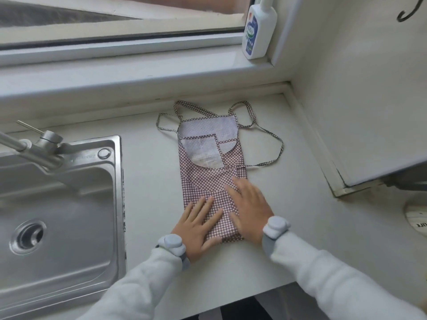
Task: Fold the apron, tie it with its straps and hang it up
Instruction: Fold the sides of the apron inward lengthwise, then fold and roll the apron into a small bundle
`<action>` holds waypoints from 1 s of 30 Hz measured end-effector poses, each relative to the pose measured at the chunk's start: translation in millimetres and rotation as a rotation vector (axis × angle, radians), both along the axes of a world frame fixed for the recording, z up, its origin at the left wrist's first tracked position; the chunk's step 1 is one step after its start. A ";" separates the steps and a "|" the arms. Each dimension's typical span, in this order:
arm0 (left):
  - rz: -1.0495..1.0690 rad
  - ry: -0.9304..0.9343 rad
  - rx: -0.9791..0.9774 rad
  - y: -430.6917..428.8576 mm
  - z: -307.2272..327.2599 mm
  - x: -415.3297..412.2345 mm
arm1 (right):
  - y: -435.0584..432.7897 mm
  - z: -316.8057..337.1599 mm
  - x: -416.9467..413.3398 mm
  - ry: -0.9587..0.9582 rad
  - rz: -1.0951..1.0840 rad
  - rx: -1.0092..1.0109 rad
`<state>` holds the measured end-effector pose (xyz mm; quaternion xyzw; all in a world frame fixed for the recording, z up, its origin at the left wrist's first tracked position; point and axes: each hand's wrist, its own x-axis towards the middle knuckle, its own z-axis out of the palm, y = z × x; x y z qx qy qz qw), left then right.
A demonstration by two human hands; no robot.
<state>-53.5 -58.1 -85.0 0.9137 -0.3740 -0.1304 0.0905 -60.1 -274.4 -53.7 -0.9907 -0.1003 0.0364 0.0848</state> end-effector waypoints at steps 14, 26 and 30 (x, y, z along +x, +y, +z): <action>-0.211 0.175 -0.041 30.0 11.0 9.0 | -51.9 -27.4 -21.2 -0.002 0.600 0.114; 0.826 0.568 -0.398 8.7 30.0 75.5 | -30.4 5.7 54.9 0.416 -0.362 0.937; 0.886 0.487 -0.366 2.1 23.4 85.8 | -27.4 4.9 71.4 0.520 -0.474 1.113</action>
